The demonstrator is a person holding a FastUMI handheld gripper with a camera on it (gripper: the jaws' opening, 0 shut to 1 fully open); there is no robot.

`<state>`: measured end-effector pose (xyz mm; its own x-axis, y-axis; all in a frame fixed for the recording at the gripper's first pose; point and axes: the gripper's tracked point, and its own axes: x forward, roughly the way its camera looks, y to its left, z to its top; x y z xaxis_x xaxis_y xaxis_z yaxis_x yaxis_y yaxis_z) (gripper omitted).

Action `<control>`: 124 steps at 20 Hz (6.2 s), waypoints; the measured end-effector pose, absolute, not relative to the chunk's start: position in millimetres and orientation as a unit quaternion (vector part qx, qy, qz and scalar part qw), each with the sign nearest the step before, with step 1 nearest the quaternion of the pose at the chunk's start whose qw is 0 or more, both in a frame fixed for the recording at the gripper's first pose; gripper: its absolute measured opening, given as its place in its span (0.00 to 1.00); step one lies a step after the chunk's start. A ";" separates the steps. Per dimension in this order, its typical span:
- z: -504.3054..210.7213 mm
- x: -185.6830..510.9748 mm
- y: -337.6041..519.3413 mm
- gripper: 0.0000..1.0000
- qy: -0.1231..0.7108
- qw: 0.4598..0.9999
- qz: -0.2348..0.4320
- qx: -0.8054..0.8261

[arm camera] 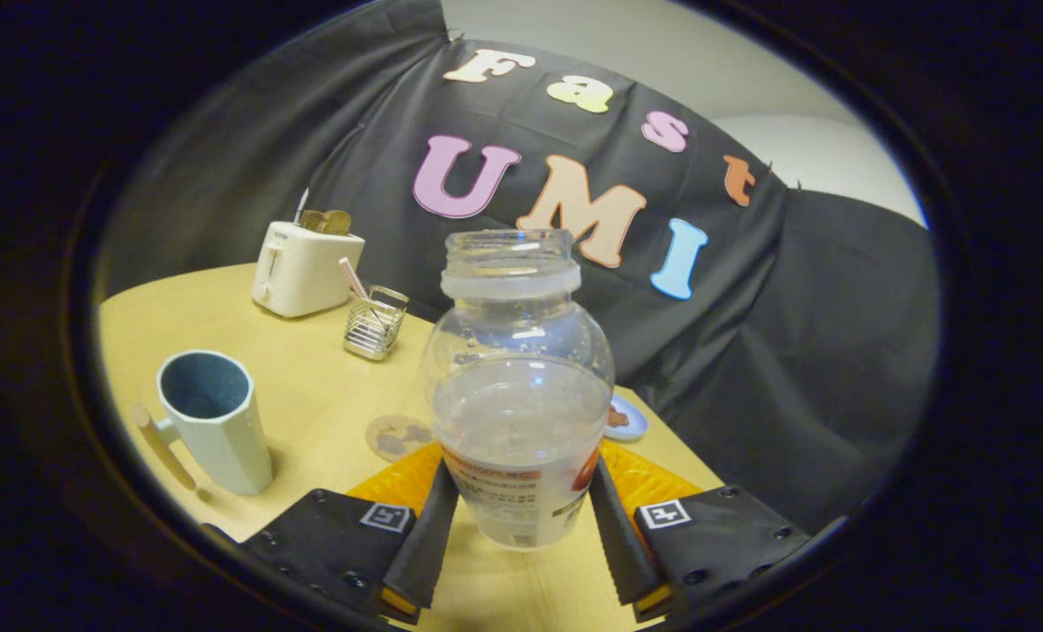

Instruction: Take the bottle from table, then pour the juice into the cup, finally place the bottle on the coaster

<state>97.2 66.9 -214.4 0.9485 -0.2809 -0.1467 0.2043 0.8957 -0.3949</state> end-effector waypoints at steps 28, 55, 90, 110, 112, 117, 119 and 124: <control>-169.1 99.3 136.8 0.79 -0.028 0.780 -0.177 -0.599; -156.3 92.6 156.7 0.79 -0.065 0.684 -0.194 -0.700; -126.9 87.4 166.1 0.78 -0.117 0.600 -0.205 -0.764; -113.9 83.1 188.8 0.78 -0.154 0.541 -0.193 -0.804; -113.0 82.1 191.1 0.78 -0.161 0.534 -0.193 -0.807; -115.3 80.9 197.8 0.78 -0.166 0.526 -0.185 -0.813; -115.3 80.9 195.6 0.78 -0.166 0.530 -0.187 -0.811; -147.5 92.8 172.4 0.79 -0.094 0.644 -0.146 -0.745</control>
